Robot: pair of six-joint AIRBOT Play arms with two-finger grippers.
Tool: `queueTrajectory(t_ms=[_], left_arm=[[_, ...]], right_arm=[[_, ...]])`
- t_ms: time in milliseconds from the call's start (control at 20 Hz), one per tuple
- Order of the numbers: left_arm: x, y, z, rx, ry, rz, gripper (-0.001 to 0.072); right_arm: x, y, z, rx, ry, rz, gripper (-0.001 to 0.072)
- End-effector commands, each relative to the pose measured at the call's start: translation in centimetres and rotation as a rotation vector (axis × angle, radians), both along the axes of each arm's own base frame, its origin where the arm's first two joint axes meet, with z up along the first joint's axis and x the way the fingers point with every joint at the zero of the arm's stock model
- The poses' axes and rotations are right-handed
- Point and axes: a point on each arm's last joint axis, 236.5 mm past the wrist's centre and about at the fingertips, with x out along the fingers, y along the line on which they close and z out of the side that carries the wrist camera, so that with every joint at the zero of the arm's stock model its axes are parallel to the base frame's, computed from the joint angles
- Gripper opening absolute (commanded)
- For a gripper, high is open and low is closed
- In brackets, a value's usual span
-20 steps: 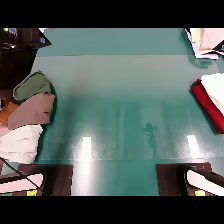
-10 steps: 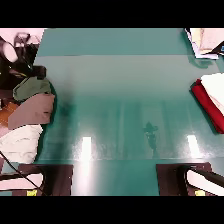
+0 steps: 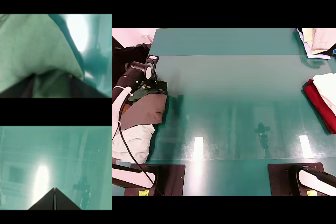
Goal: Fold the shirts.
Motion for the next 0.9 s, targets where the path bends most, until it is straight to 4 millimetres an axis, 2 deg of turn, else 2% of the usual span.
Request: queueTrajectory(t_ms=[0,100,200,300,400,500,550,650,750,800,850], left_arm=[[1.0,0.2,0.2,0.010,-0.022,-0.006,0.0019],[2.4,0.2,3.1,0.010,-0.081,0.003,0.0024],[4.3,-0.1,8.6,-0.005,-0.192,0.001,0.0024],[5.8,-1.5,16.7,-0.044,-0.355,-0.054,0.0024],[5.3,-4.9,26.0,-0.149,-0.530,-0.157,0.0024],[2.4,-9.7,35.0,-0.291,-0.689,-0.308,0.0024],[0.1,-12.5,39.1,-0.367,-0.760,-0.407,0.0024],[-5.6,-18.2,45.6,-0.531,-0.858,-0.623,0.0024],[-11.5,-23.2,50.4,-0.709,-0.932,-0.846,0.0024],[-14.2,-25.3,52.1,-0.798,-0.949,-0.945,0.0024],[-16.0,-26.7,52.8,-0.859,-0.947,-1.006,0.0023]], right_arm=[[-0.1,0.0,0.0,0.001,0.004,0.000,0.0020],[-0.1,0.0,0.0,0.001,0.004,0.000,0.0020],[-0.1,0.0,0.0,0.001,0.003,0.000,0.0021],[0.2,0.1,0.2,0.005,-0.012,-0.001,0.0020],[0.8,0.1,0.7,0.010,-0.044,-0.007,0.0020],[1.6,0.0,1.3,0.013,-0.084,-0.017,0.0020],[1.9,-0.1,1.6,0.014,-0.102,-0.022,0.0020],[2.3,-0.1,2.0,0.016,-0.126,-0.028,0.0021],[2.5,-0.1,2.1,0.017,-0.135,-0.030,0.0021],[2.5,0.2,2.3,0.030,-0.140,-0.021,0.0020],[2.6,0.9,2.6,0.054,-0.149,-0.006,0.0021]])
